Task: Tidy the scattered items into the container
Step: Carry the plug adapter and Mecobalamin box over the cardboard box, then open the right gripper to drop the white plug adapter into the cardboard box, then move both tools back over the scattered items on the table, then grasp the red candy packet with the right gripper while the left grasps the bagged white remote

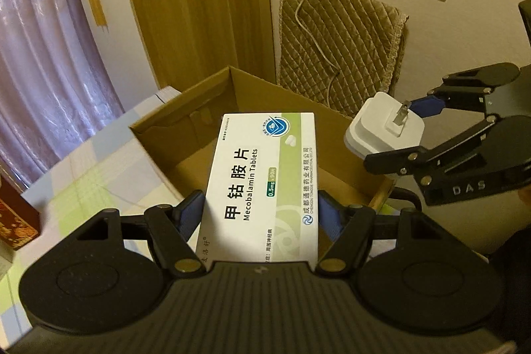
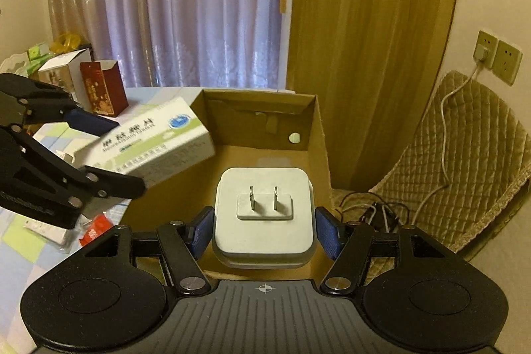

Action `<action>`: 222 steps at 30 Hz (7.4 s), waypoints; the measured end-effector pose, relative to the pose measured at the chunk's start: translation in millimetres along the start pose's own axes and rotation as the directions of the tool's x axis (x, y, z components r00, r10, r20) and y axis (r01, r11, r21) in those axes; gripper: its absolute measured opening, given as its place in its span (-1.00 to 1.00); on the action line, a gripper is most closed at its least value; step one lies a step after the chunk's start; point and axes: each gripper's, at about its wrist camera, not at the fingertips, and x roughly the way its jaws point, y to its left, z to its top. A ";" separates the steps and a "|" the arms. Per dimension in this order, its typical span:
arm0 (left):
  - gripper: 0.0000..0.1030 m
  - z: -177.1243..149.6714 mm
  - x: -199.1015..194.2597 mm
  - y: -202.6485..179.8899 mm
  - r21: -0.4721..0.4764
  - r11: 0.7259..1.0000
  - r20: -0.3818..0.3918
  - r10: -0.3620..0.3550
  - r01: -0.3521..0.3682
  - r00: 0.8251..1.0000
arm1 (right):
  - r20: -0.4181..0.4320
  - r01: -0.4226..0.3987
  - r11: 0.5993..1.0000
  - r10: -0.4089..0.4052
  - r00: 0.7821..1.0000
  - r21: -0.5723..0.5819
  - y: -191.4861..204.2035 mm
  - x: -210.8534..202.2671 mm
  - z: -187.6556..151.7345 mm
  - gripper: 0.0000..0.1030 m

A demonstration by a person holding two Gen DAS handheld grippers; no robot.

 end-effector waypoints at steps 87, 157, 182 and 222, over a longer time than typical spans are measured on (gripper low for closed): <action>0.40 -41.9 -21.8 41.9 -0.113 0.990 0.020 0.083 -0.080 0.996 | -0.065 -0.015 0.999 0.014 0.998 -0.029 20.2 60.8 21.9 0.30; 0.74 -283.1 -57.6 169.2 -0.166 0.969 -0.154 0.159 -0.184 0.975 | -0.262 -0.355 0.909 0.295 0.919 -0.221 245.3 129.2 -44.4 1.00; 0.76 -292.9 -58.6 142.9 -0.019 0.992 -0.278 -0.122 0.122 0.953 | -0.271 -0.332 0.929 0.281 0.921 -0.165 221.8 155.1 -56.2 1.00; -0.07 -283.2 -44.1 116.6 -0.202 0.970 -0.241 0.087 -0.137 0.967 | -0.284 -0.210 0.975 0.182 0.941 -0.073 221.5 173.7 -56.2 -0.13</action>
